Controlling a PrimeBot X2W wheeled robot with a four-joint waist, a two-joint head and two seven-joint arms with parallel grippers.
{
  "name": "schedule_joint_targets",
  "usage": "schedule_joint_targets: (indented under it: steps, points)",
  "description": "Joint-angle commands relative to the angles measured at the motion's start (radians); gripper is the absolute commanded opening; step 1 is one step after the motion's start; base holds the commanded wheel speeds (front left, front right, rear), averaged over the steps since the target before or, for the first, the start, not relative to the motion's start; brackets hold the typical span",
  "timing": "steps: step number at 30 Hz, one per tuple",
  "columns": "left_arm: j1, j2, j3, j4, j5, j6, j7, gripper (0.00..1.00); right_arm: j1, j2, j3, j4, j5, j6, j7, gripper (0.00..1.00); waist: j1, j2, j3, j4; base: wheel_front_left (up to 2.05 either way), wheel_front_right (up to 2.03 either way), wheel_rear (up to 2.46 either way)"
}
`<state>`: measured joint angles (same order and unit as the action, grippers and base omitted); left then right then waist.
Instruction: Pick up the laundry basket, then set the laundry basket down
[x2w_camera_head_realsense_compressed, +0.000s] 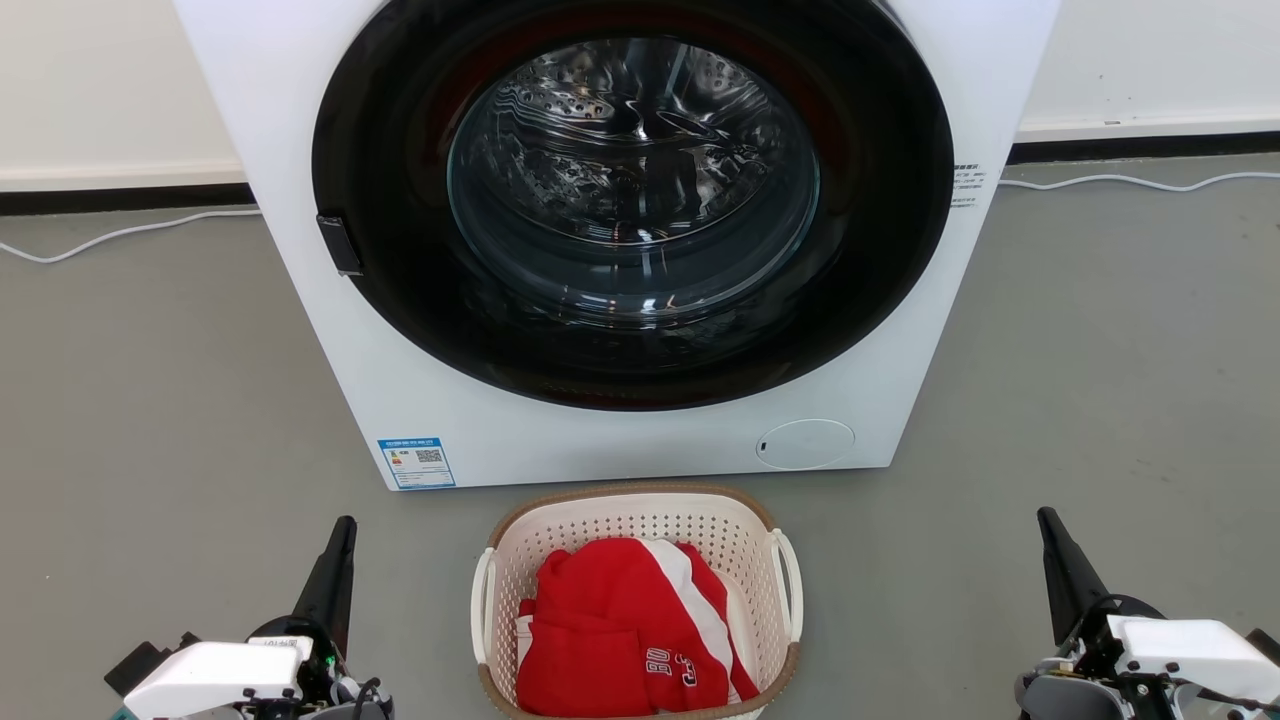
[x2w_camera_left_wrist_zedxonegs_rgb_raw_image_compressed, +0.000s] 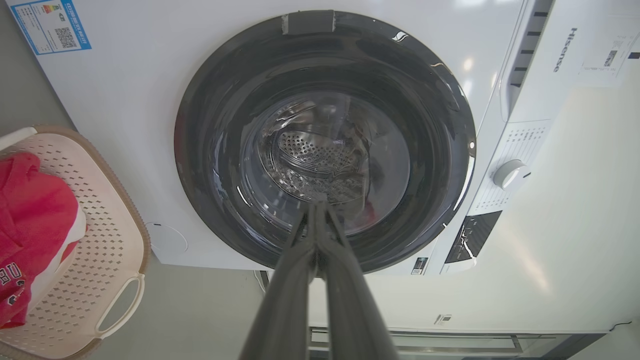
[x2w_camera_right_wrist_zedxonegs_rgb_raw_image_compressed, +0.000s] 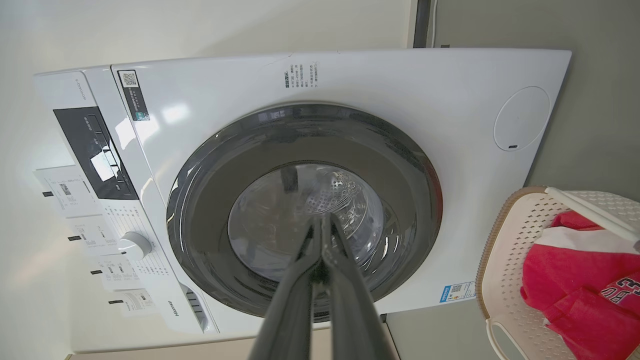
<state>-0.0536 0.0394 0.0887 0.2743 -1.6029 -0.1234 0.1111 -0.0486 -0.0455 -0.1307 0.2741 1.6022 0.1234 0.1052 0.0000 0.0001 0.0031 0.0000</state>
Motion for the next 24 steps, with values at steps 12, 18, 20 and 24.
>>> schedule_joint_targets:
  steps: [12,18,20,24]
  points:
    - [-0.054,0.011,0.025,-0.029,-0.006,-0.007,0.002,0.0,-0.059,-0.005,0.017,-0.029,0.007,0.007,0.008,0.0,0.0,-0.0001,0.0,0.0,0.0,0.0,0.0]
    - [-0.054,0.011,0.025,-0.029,-0.006,-0.007,0.002,0.0,-0.059,-0.005,0.017,-0.029,0.007,0.007,0.008,0.0,0.0,-0.0001,0.0,0.0,0.0,0.0,0.0]
    - [-0.054,0.011,0.025,-0.029,-0.006,-0.007,0.002,0.0,-0.059,-0.005,0.017,-0.029,0.007,0.007,0.008,0.0,0.0,-0.0001,0.0,0.0,0.0,0.0,0.0]
    - [-0.054,0.011,0.025,-0.029,-0.006,-0.007,0.002,0.0,-0.059,-0.005,0.017,-0.029,0.007,0.007,0.008,0.0,0.0,-0.0001,0.0,0.0,0.0,0.0,0.0]
